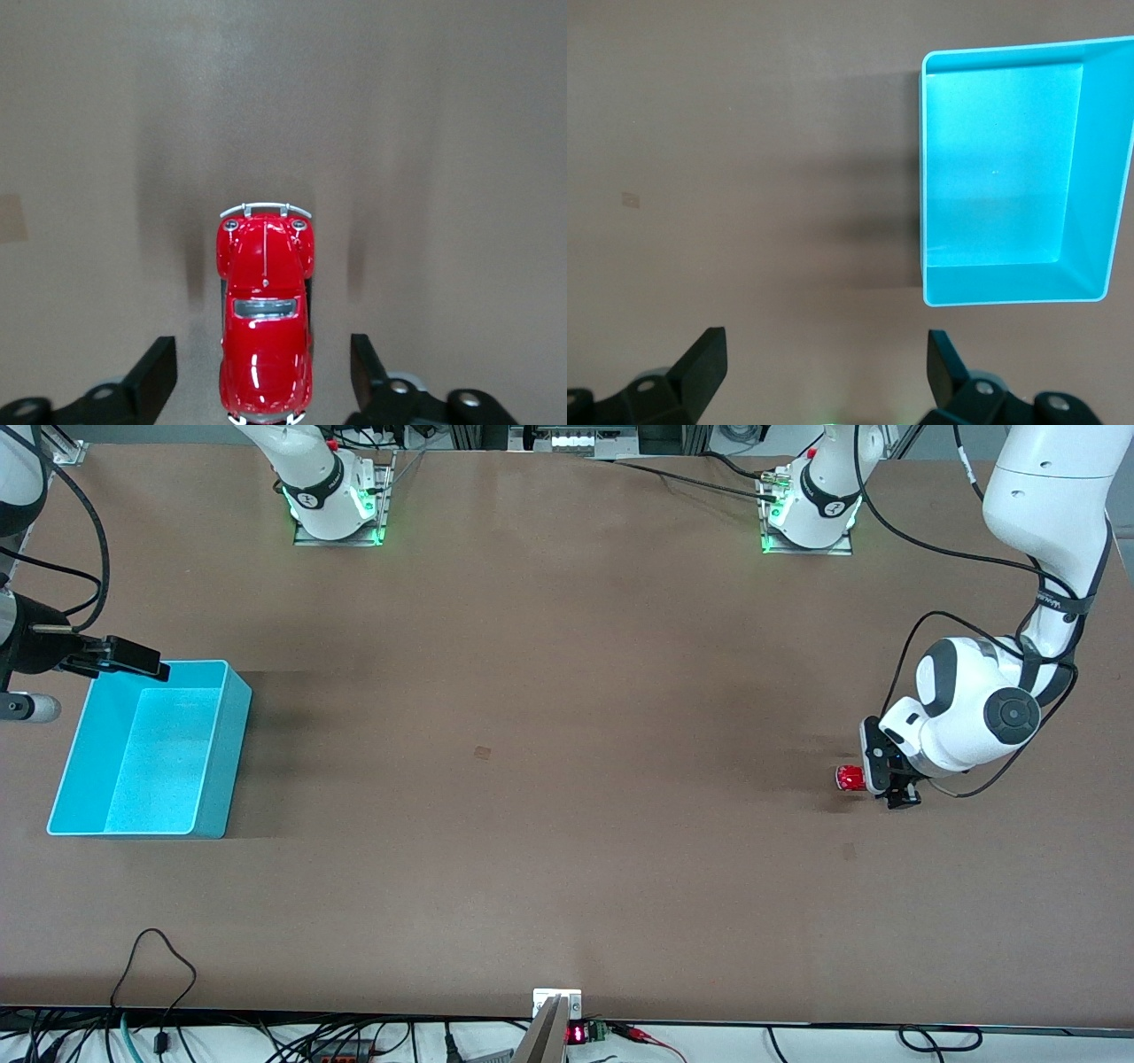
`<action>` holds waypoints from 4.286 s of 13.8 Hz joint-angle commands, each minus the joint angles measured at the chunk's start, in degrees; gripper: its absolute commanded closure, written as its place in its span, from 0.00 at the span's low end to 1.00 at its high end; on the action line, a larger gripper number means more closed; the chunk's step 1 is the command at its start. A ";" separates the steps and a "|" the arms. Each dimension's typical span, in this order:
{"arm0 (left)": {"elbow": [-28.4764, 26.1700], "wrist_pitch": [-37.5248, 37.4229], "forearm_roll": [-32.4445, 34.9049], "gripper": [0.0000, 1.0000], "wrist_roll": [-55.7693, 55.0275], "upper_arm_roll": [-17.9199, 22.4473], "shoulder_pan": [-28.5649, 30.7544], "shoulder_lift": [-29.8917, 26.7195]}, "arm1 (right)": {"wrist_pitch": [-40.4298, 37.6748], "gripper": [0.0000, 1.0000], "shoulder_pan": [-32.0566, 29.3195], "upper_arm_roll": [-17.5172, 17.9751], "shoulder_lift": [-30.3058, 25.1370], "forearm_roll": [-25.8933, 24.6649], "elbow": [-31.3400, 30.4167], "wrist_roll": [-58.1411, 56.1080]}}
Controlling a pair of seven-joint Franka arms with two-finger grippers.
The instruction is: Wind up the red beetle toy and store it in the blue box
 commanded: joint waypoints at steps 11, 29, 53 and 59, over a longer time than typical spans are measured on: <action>-0.31 -0.05 1.24 0.84 2.82 -0.40 0.40 0.45 | -1.09 0.00 0.69 -0.09 -1.42 0.01 -0.83 0.53; 2.16 0.65 1.15 0.82 14.95 -0.31 13.67 3.44 | -1.00 0.00 -0.19 -0.35 -1.24 0.18 -0.83 -0.17; 3.12 -18.94 0.10 0.00 2.58 -0.75 14.29 -12.28 | -1.26 0.00 -0.19 -0.44 -1.15 0.10 -1.01 -0.52; 4.43 -28.07 0.18 0.00 -9.10 -2.24 14.02 -18.00 | -1.35 0.00 -0.19 -0.53 -1.06 0.19 -1.01 -0.52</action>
